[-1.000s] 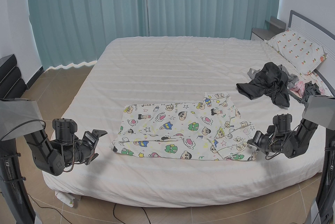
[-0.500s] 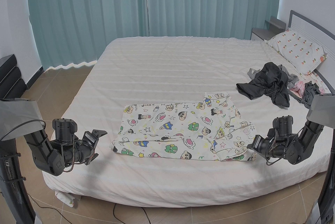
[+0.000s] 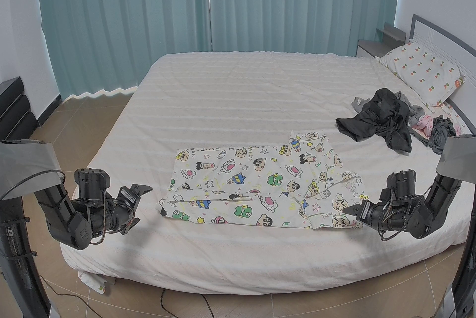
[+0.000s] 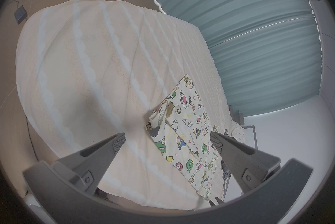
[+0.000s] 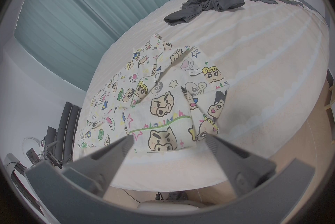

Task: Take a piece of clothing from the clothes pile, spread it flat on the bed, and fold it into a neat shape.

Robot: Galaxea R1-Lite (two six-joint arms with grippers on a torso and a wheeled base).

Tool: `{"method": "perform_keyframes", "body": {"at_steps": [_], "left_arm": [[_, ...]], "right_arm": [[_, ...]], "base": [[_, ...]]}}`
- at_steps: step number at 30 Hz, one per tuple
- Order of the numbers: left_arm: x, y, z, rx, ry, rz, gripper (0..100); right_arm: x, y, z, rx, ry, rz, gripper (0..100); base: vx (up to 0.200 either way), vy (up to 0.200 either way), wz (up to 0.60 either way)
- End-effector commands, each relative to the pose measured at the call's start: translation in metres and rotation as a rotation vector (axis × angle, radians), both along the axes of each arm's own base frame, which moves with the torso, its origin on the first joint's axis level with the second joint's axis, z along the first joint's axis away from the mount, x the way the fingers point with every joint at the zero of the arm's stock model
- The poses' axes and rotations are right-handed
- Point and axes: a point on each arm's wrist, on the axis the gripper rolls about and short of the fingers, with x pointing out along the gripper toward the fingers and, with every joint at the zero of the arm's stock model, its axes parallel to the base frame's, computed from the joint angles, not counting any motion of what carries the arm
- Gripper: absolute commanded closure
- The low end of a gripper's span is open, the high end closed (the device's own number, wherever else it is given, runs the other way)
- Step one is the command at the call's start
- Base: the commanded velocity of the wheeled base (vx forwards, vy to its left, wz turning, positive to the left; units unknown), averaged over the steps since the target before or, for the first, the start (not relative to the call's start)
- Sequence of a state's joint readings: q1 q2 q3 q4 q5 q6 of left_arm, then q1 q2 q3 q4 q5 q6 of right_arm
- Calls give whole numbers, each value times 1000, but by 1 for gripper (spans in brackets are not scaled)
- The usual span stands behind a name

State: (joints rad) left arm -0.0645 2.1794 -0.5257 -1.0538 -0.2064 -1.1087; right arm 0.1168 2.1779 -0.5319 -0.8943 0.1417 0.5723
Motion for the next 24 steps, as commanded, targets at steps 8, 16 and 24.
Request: {"method": "perform_keyframes", "body": {"at_steps": [8, 16, 24], "left_arm": [[0, 0, -1, 0, 2, -1, 0], [0, 0, -1, 0, 2, -1, 0], [0, 0, -1, 1, 2, 1, 0]], "right_arm": [[15, 75, 21, 112, -99, 154, 0], [48, 110, -12, 101, -33, 204, 0], [78, 114, -22, 122, 18, 152, 0]], "base": [[0, 0, 0], [0, 0, 0], [0, 0, 0]]}}
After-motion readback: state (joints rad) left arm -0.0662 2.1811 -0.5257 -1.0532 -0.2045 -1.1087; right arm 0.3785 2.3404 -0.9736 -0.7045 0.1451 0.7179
